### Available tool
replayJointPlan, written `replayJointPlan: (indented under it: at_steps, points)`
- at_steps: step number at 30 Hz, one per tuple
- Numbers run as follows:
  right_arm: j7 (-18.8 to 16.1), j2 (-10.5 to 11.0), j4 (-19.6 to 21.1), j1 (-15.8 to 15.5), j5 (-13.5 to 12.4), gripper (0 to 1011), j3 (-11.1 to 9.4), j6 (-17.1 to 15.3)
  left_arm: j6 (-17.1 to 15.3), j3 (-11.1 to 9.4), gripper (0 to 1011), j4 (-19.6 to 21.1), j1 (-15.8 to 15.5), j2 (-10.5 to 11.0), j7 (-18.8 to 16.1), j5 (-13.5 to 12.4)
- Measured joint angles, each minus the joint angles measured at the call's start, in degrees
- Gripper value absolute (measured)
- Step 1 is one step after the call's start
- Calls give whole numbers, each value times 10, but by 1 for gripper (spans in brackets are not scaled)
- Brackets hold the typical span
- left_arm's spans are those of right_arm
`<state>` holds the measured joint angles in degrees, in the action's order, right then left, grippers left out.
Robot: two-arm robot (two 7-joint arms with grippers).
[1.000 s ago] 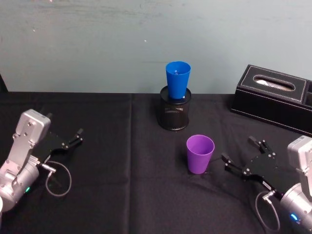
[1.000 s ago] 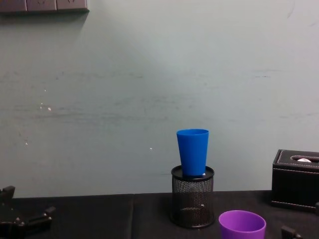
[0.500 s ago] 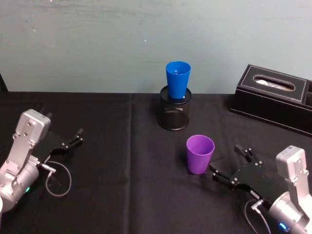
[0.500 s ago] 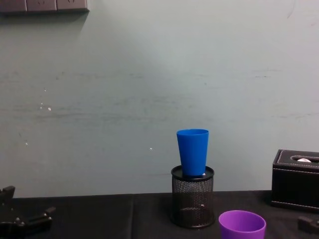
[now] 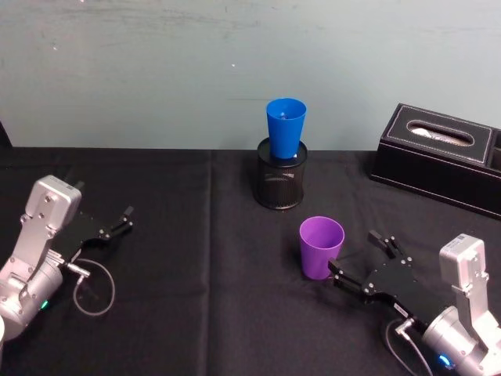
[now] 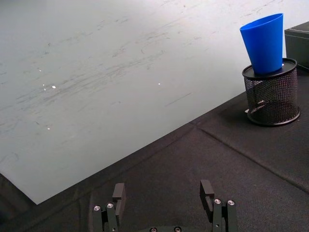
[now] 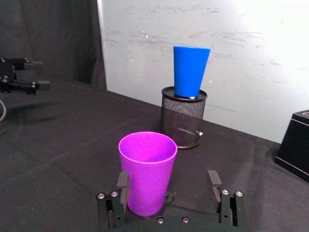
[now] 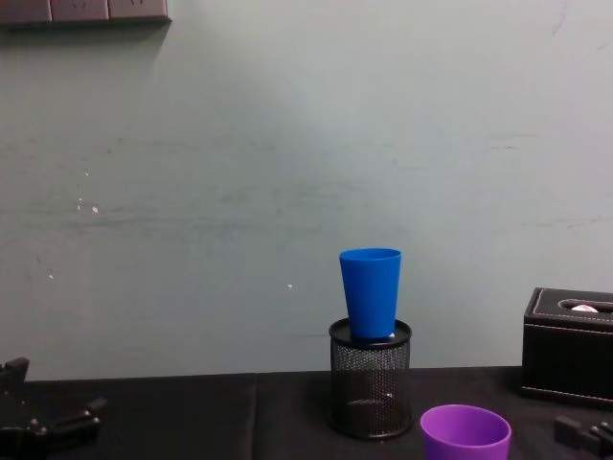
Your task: Pick up one cup with a gripper and tap it against the other cup.
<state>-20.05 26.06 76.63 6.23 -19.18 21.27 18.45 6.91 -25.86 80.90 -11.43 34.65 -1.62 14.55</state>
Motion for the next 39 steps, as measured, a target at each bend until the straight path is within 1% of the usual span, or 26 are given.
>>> replayJointPlan:
  at_steps: [2, 8, 12, 20, 25, 39]
  points:
    - [-10, -7, -6, 4, -4, 1004, -2, 2, 0, 0, 1011, 0, 0, 0, 0, 0]
    - [-21, -16, -13, 8, -6, 1004, -4, 2, 0, 0, 1012, 0, 0, 0, 0, 0]
    - [-32, -25, -23, 13, -10, 1004, -7, 0, 0, 0, 1011, 0, 0, 0, 0, 0]
    - [-53, -40, -42, 27, -11, 1004, -10, 0, 0, 0, 1011, 0, 0, 0, 0, 0]
    - [-65, -51, -59, 39, -5, 1004, -10, -1, 0, 0, 1011, 0, 0, 0, 0, 0]
    - [-83, -74, -94, 64, 12, 1004, -16, 0, 0, 0, 1011, 0, 0, 0, 0, 0]
